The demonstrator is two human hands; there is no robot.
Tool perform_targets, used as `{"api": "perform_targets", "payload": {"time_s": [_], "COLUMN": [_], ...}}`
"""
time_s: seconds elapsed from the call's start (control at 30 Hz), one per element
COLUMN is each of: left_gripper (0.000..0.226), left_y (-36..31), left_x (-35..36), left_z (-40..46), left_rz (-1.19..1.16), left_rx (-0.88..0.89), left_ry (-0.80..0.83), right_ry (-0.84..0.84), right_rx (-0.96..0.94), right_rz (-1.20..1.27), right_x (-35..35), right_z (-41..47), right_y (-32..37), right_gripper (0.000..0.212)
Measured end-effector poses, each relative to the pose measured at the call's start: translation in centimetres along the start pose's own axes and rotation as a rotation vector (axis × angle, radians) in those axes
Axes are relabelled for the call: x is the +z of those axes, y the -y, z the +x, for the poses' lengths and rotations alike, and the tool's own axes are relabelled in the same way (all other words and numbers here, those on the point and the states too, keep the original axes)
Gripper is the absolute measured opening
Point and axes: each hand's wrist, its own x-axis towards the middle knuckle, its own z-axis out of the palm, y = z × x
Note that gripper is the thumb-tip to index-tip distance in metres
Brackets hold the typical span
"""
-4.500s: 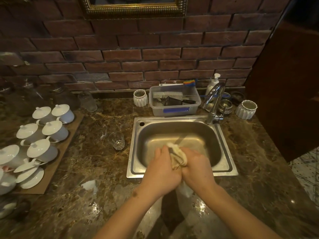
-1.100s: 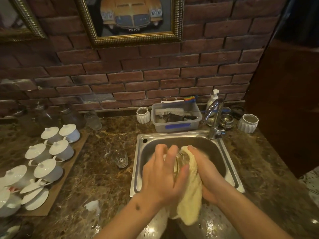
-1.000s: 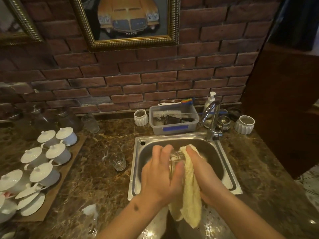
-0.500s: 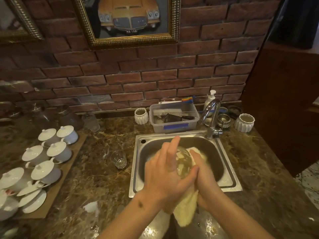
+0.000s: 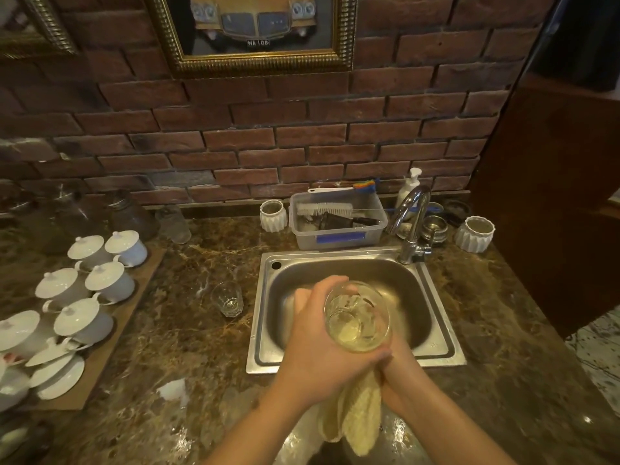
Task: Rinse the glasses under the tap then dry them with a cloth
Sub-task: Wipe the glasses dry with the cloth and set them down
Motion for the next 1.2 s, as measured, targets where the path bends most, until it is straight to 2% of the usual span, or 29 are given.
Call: {"api": "perform_targets", "payload": {"time_s": [0.1, 0.17, 0.27, 0.37, 0.43, 0.53, 0.6, 0.7, 0.73, 0.8, 0.83, 0.93, 1.0, 1.1, 1.2], "left_gripper": [0.088, 0.088, 0.087, 0.094, 0.1, 0.091, 0.078, 0.063, 0.061, 0.062, 0.062, 0.069, 0.057, 0.047, 0.041], "left_y": [-0.2, 0.1, 0.4, 0.9, 0.9, 0.7, 0.8, 0.9, 1.0, 1.4, 1.6, 1.3, 0.6, 0.2, -0.4], "left_x": [-0.9, -1.5, -2.6, -3.5, -3.8, -4.1, -4.2, -4.5, -4.5, -4.2, -3.9, -3.0, -2.9, -3.2, -3.3], "left_z": [0.1, 0.1, 0.4, 0.8, 1.1, 1.1, 1.1, 1.0, 0.9, 0.8, 0.8, 0.6, 0.7, 1.3, 1.8], "left_rz": [0.0, -0.02, -0.057, -0.037, -0.037, -0.076, -0.109, -0.226, -0.272, -0.382, -0.447, -0.632, -0.647, -0.601, -0.687], "left_rx": [0.013, 0.029, -0.023, -0.101, -0.183, -0.255, -0.231, -0.204, -0.203, -0.202, -0.211, -0.283, -0.332, -0.428, -0.523], "left_ry": [0.027, -0.017, -0.119, -0.167, -0.083, 0.111, 0.15, 0.106, 0.094, 0.056, 0.013, -0.134, -0.151, -0.047, 0.006], "right_ry": [-0.01, -0.03, -0.1, -0.119, -0.024, 0.129, 0.187, 0.115, 0.135, 0.27, 0.365, 0.607, 0.72, 0.731, 0.552], "right_rx": [-0.047, -0.129, -0.323, -0.527, -0.657, -0.802, -0.845, -0.816, -0.788, -0.73, -0.678, -0.533, -0.522, -0.63, -0.905], "right_rz": [-0.135, -0.25, -0.339, -0.332, -0.417, -0.792, -1.057, -1.207, -1.252, -1.29, -1.252, -1.16, -1.299, -1.618, -1.996], "right_x": [0.2, 0.8, 1.2, 1.4, 1.5, 1.6, 1.3, 0.8, 0.7, 0.4, 0.4, 1.1, 1.4, 1.1, 0.3], "right_z": [-0.1, -0.4, -1.4, -2.6, -3.0, -2.7, -2.3, -2.3, -2.4, -2.5, -2.6, -3.7, -4.2, -4.0, -2.9], "right_y": [-0.3, 0.0, 0.9, 2.1, 2.9, 3.5, 3.7, 4.3, 4.6, 4.8, 4.8, 5.4, 5.5, 5.2, 3.9], "right_gripper": [0.026, 0.035, 0.05, 0.054, 0.053, 0.046, 0.052, 0.043, 0.048, 0.066, 0.068, 0.052, 0.061, 0.077, 0.089]}}
